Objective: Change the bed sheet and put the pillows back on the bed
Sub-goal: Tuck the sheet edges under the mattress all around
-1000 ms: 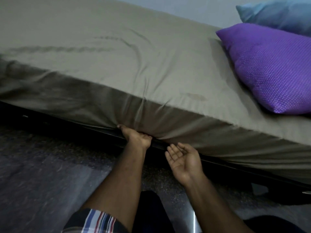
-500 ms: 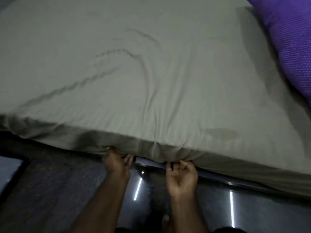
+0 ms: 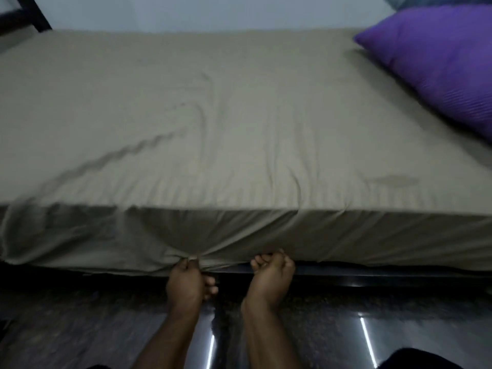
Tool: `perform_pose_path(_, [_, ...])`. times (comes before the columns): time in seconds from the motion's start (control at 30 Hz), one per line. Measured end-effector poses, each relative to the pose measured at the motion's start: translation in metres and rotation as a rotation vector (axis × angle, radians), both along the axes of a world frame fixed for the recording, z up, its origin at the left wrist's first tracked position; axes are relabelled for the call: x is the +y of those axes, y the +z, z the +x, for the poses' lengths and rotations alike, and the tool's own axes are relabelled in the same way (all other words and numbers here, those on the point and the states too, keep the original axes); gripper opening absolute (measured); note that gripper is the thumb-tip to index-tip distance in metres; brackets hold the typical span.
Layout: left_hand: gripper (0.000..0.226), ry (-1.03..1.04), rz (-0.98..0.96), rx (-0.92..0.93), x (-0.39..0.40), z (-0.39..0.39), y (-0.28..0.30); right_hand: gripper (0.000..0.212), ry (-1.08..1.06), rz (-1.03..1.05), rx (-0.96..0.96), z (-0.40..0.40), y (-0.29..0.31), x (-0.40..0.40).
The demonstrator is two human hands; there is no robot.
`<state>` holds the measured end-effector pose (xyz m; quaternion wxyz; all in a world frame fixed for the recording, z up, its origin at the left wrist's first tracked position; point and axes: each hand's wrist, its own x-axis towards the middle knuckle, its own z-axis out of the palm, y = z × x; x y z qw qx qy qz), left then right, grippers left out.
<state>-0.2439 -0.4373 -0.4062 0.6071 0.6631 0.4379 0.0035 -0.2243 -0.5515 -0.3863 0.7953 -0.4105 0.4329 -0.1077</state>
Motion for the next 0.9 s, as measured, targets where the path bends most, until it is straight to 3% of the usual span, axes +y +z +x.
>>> perform_pose_path(0.1, [0.031, -0.162, -0.111, 0.078, 0.006, -0.009, 0.022, 0.018, 0.207, -0.221, -0.076, -0.026, 0.026, 0.016])
perform_pose_path(0.23, [0.044, -0.382, 0.049, -0.115, 0.010, -0.012, 0.093, 0.031, 0.101, -0.517, -0.294, -0.025, 0.080, 0.000])
perform_pose_path(0.33, [0.060, -0.230, 0.002, -0.369, 0.011, 0.006, 0.144, 0.044, 0.031, -0.719, -0.291, -0.002, 0.088, -0.023])
perform_pose_path(0.43, [0.056, -0.127, -0.041, -0.415, 0.017, 0.024, 0.161, 0.065, 0.128, -0.916, -0.151, 0.014, 0.091, -0.030])
perform_pose_path(0.53, [0.041, -0.006, -0.096, -0.459, 0.038, 0.014, 0.156, 0.062, 0.226, -0.971, -0.086, 0.014, 0.099, -0.012])
perform_pose_path(0.7, [0.039, 0.122, -0.161, -0.520, 0.069, -0.002, 0.139, 0.039, 0.332, -0.989, -0.161, 0.001, 0.099, 0.022])
perform_pose_path(0.8, [0.043, 0.061, -0.173, -0.498, 0.066, -0.004, 0.135, 0.042, 0.380, -1.026, -0.129, -0.001, 0.101, 0.014])
perform_pose_path(0.9, [0.054, 0.160, -0.151, -0.515, 0.079, -0.004, 0.141, 0.059, 0.581, -1.076, -0.154, -0.008, 0.115, 0.037])
